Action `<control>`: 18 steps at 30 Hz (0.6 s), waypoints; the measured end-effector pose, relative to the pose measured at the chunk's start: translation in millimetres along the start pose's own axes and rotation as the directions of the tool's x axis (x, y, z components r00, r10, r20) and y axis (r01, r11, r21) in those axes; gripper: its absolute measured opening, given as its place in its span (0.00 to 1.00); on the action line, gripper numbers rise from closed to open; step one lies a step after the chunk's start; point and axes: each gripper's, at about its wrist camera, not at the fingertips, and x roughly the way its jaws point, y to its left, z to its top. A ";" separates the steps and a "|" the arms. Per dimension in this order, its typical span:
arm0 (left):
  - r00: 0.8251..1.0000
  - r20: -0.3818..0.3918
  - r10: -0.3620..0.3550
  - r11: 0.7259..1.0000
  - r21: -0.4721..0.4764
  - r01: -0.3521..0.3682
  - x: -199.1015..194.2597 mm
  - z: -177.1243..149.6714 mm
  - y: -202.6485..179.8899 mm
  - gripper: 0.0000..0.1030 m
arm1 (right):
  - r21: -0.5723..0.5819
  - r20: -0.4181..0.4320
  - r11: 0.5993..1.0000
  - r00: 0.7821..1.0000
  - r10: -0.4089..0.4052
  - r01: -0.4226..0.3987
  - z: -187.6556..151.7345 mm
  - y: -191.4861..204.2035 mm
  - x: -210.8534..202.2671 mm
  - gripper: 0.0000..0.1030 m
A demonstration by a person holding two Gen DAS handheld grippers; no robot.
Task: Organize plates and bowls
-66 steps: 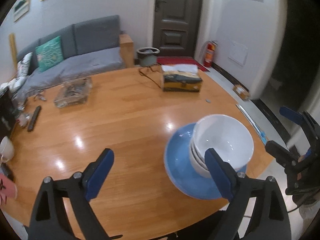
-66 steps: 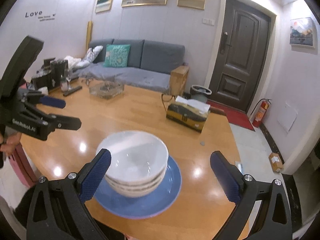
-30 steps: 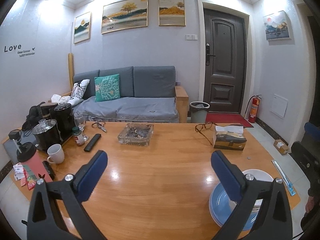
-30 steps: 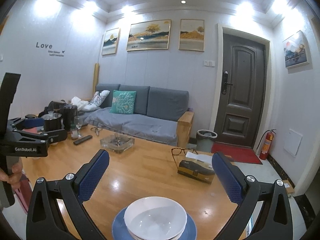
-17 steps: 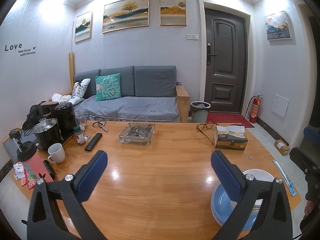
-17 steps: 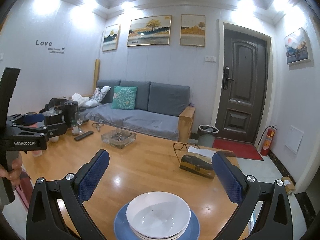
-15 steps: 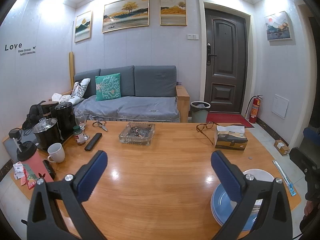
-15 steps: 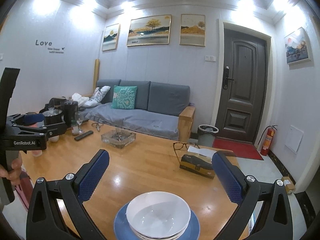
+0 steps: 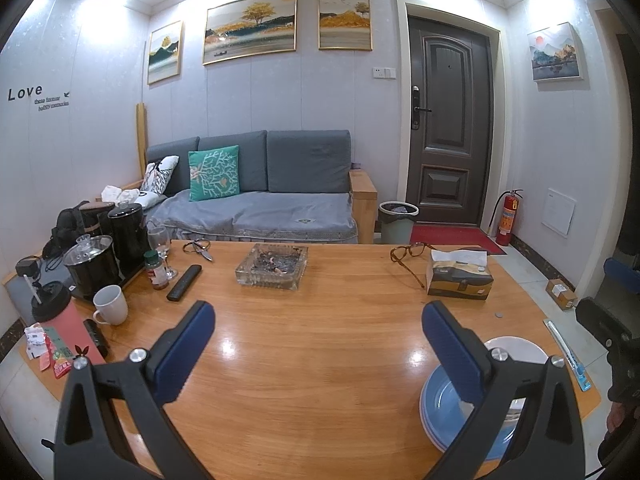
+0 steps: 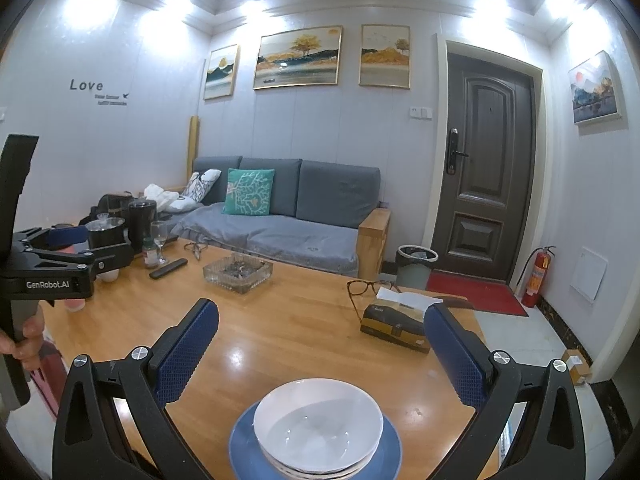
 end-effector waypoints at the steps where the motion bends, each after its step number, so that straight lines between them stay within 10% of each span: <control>1: 1.000 -0.001 -0.001 1.000 0.000 0.001 0.1 -0.1 0.0 0.99 | -0.001 0.001 1.000 1.000 -0.001 0.001 0.2 -0.3 0.0 0.99; 18: 1.000 -0.003 -0.013 1.000 0.002 0.013 0.6 -2.4 -3.9 0.99 | 0.003 -0.005 1.000 1.000 -0.002 0.002 -5.6 -0.4 0.0 0.99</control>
